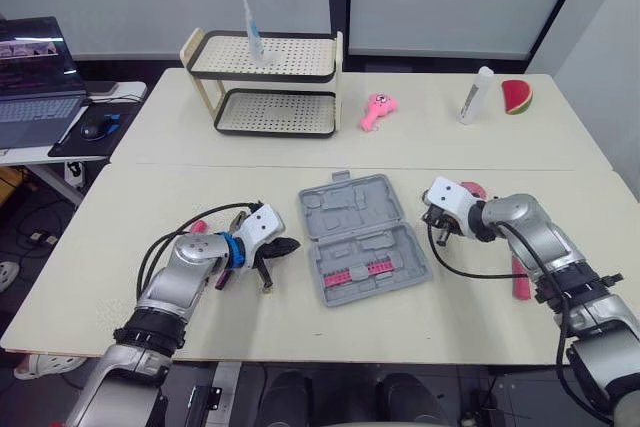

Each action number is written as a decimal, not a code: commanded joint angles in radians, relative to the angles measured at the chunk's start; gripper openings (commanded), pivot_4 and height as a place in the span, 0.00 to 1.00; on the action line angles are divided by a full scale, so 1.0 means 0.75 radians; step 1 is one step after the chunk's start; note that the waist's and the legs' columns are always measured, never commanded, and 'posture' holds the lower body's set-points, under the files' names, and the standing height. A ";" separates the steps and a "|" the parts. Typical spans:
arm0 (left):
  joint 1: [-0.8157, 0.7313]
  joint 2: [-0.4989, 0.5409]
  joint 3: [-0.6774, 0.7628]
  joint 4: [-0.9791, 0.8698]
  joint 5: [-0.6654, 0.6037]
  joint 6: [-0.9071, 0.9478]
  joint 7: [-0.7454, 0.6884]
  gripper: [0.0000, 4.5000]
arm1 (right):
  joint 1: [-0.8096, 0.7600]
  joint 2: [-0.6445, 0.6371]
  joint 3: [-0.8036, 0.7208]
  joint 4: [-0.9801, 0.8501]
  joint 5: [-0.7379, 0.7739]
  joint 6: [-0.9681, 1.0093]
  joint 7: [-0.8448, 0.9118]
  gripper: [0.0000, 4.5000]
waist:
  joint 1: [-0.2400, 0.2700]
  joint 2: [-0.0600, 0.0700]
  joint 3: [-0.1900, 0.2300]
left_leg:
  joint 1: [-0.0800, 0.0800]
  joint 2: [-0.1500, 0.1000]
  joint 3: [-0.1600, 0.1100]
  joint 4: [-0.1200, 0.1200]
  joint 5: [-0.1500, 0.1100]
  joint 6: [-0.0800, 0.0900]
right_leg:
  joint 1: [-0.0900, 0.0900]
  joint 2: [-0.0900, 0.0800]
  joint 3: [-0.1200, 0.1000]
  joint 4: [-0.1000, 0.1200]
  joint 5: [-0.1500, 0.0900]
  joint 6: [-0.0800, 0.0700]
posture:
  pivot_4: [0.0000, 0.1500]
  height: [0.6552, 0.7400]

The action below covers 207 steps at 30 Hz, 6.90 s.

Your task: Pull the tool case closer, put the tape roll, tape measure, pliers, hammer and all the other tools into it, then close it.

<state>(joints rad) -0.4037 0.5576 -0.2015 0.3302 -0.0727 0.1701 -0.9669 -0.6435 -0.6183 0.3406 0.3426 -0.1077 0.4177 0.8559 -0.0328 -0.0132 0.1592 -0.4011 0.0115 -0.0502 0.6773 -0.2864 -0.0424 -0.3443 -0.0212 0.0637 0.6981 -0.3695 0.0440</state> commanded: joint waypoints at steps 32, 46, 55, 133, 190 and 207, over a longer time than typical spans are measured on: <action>-0.114 -0.159 -0.035 0.077 0.068 -0.063 0.004 0.00 | -0.021 0.129 -0.032 0.034 0.013 0.071 0.162 0.01 | -0.003 0.000 0.000 | 0.000 0.000 -0.001 0.000 0.003 -0.005 | -0.001 -0.001 -0.001 0.002 0.000 0.000 | 1.00 1.00; 0.029 -0.171 -0.063 -0.194 0.027 0.112 -0.059 0.00 | 0.276 -0.015 -0.140 -0.518 0.145 0.465 0.168 0.01 | 0.001 0.000 0.000 | -0.001 0.000 -0.002 0.000 0.000 0.000 | 0.000 -0.001 0.000 0.001 0.000 0.000 | 1.00 1.00; 0.135 -0.153 -0.102 -0.315 0.014 0.181 -0.081 0.00 | 0.432 -0.102 -0.167 -0.748 0.218 0.629 0.148 0.01 | 0.006 0.000 0.000 | -0.001 -0.001 -0.003 0.000 0.000 0.001 | 0.001 -0.001 0.000 0.000 0.000 0.000 | 1.00 1.00; 0.308 0.014 -0.143 -0.498 -0.024 0.271 -0.110 0.00 | 0.637 -0.264 -0.085 -0.904 0.396 0.672 0.051 0.01 | 0.006 0.000 0.000 | 0.000 -0.002 -0.005 0.000 -0.001 0.001 | 0.005 0.001 0.000 -0.003 0.000 0.000 | 1.00 1.00; 0.912 0.374 1.084 -0.018 -0.504 -0.047 -0.170 1.00 | 1.225 -0.523 -1.262 -0.543 0.526 -0.173 0.327 0.99 | 0.002 -0.003 0.001 | 0.009 0.000 -0.004 -0.016 -0.001 0.001 | 0.012 -0.004 0.003 -0.014 0.000 0.000 | 1.00 1.00; 0.522 0.343 0.599 -0.788 -0.671 0.302 -0.181 1.00 | 0.450 -0.516 -0.552 -0.754 0.525 0.274 0.193 0.99 | 0.003 -0.002 0.002 | 0.005 0.000 -0.005 -0.013 -0.001 0.001 | 0.010 -0.003 0.003 -0.013 0.000 0.000 | 1.00 1.00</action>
<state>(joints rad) 0.0164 0.8180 0.2720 -0.2073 -0.5516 0.3691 -1.1155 -0.2708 -1.0121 -0.1151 -0.2216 0.3095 0.5925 1.0292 -0.0307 -0.0150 0.1603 -0.3971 0.0115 -0.0537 0.6679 -0.2868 -0.0419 -0.3369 -0.0235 0.0656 0.6886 -0.3696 0.0439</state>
